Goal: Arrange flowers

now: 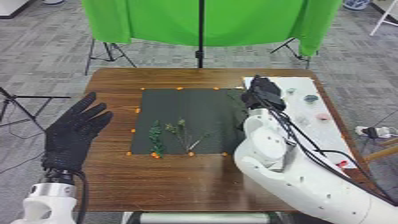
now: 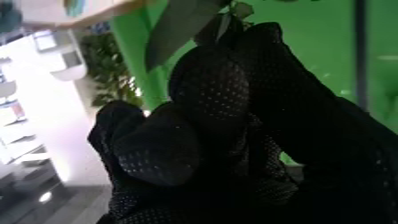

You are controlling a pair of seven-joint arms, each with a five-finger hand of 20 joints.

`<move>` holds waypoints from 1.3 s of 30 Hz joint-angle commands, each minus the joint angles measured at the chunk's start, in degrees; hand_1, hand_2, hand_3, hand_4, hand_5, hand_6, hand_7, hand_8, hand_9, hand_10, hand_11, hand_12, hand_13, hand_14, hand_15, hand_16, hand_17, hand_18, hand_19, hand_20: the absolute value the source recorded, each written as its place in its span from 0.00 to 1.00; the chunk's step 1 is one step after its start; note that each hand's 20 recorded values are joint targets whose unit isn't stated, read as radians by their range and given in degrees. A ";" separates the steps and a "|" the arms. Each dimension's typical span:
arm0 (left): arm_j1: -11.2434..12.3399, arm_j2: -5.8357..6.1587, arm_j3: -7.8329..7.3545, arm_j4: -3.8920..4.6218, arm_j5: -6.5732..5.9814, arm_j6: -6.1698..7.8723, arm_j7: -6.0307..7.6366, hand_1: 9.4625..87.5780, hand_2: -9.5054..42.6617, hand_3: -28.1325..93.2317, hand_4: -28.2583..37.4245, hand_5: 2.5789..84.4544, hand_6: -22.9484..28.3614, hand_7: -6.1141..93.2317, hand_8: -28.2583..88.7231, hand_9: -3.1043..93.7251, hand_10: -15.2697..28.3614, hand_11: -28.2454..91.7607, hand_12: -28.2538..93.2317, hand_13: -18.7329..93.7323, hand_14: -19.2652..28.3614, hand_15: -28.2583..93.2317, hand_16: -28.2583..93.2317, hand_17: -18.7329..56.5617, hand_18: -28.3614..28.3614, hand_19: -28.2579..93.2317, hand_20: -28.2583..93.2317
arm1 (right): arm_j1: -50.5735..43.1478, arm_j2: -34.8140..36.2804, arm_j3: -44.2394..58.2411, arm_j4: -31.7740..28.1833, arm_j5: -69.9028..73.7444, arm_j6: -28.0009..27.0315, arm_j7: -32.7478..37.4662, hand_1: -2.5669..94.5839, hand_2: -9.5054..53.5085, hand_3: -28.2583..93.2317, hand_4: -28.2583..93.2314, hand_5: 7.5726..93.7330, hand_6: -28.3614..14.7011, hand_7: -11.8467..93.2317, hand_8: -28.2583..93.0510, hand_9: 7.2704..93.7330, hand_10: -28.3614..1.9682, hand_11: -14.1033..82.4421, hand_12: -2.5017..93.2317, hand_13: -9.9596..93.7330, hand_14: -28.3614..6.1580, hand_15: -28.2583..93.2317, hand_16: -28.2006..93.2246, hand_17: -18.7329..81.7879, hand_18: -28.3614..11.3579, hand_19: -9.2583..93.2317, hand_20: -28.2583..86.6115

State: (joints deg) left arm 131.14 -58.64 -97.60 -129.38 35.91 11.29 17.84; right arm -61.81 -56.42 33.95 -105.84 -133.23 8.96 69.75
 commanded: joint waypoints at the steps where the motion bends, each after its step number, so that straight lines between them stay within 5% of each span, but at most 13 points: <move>1: 0.12 -0.12 -0.10 0.10 -0.15 0.23 -0.45 0.19 0.29 0.90 0.08 0.46 0.65 0.18 0.17 0.40 0.81 0.44 0.32 0.41 0.99 0.65 0.16 0.13 0.96 0.68 0.34 | -7.68 -4.27 0.30 -0.87 -0.76 -2.31 -0.92 0.59 0.00 0.87 0.00 1.00 0.53 0.33 0.36 0.98 0.50 0.66 0.26 0.90 0.51 0.88 0.38 0.64 0.04 1.00 0.80; 15: 1.32 -1.40 -1.00 -0.22 0.96 -0.69 -2.07 0.19 0.29 0.90 0.09 0.46 0.65 0.18 0.17 0.40 0.81 0.44 0.32 0.40 0.99 0.65 0.16 0.13 0.96 0.68 0.34 | -14.10 -8.07 6.13 -3.01 3.30 -15.03 -0.45 0.58 0.00 0.85 0.01 0.98 0.54 0.34 0.35 0.95 0.50 0.71 0.25 0.89 0.50 0.89 0.38 0.64 0.03 1.00 0.81; 26: 2.03 -1.32 -1.24 -0.30 0.45 -0.30 -1.42 0.20 0.29 0.90 0.10 0.46 0.65 0.18 0.17 0.40 0.81 0.43 0.32 0.40 0.99 0.65 0.16 0.13 0.96 0.68 0.34 | -14.99 -7.68 9.47 -4.47 1.06 -21.83 -0.63 0.54 0.00 0.78 0.00 0.96 0.58 0.34 0.32 0.92 0.52 0.71 0.24 0.88 0.50 0.89 0.38 0.64 0.02 1.00 0.81; 29: 2.55 -1.30 -1.27 -0.45 0.30 -0.09 -1.01 0.20 0.29 0.90 0.10 0.46 0.65 0.18 0.17 0.40 0.81 0.43 0.32 0.40 0.99 0.65 0.16 0.13 0.96 0.68 0.34 | -16.12 -5.85 11.64 -7.13 -0.21 -22.41 -1.12 0.48 0.00 0.80 0.00 0.95 0.59 0.33 0.30 0.92 0.51 0.71 0.24 0.87 0.49 0.89 0.38 0.63 0.02 1.00 0.81; 31: 2.84 -1.29 -1.59 -0.58 0.31 0.10 -1.04 0.20 0.29 0.90 0.10 0.46 0.65 0.18 0.17 0.40 0.81 0.44 0.33 0.40 0.99 0.65 0.16 0.13 0.96 0.68 0.34 | -16.53 -4.36 13.20 -8.56 -1.55 -21.42 -1.76 0.44 0.00 0.81 0.00 0.95 0.60 0.35 0.17 0.91 0.50 0.71 0.24 0.86 0.47 0.89 0.38 0.62 0.01 1.00 0.81; 33: 2.75 -1.24 -1.41 -0.52 0.07 0.50 -0.81 0.20 0.29 0.90 0.10 0.46 0.65 0.18 0.17 0.40 0.81 0.44 0.32 0.40 0.99 0.65 0.16 0.13 0.96 0.68 0.34 | -15.73 -1.83 14.03 -8.74 -2.65 -17.00 -1.47 0.42 0.00 0.80 0.00 0.94 0.58 0.35 0.15 0.89 0.45 0.70 0.24 0.85 0.46 0.89 0.38 0.62 0.01 1.00 0.82; 35: 1.96 -1.63 -1.35 -0.17 0.21 0.37 -1.68 0.20 0.29 0.90 0.10 0.46 0.65 0.17 0.17 0.39 0.81 0.43 0.32 0.40 0.99 0.65 0.16 0.13 0.96 0.68 0.34 | -13.57 1.00 14.60 -7.76 -1.23 -13.50 -0.48 0.41 0.00 0.81 0.00 0.85 0.54 0.33 0.14 0.83 0.39 0.68 0.23 0.81 0.43 0.89 0.37 0.60 0.01 1.00 0.81; 39: 0.39 -0.53 -0.87 0.88 -0.31 0.57 -1.66 0.19 0.29 0.90 0.09 0.46 0.65 0.17 0.17 0.39 0.81 0.43 0.32 0.40 0.99 0.65 0.16 0.13 0.96 0.68 0.34 | -11.34 5.00 17.55 -5.29 2.86 -10.31 -0.18 0.40 0.00 0.83 0.00 0.65 0.45 0.26 0.14 0.71 0.26 0.59 0.19 0.73 0.36 0.87 0.34 0.53 0.00 1.00 0.73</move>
State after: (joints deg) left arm 132.87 -59.56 -98.95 -129.73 36.20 11.24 16.76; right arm -78.33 -59.95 47.04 -114.76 -133.79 -7.61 68.26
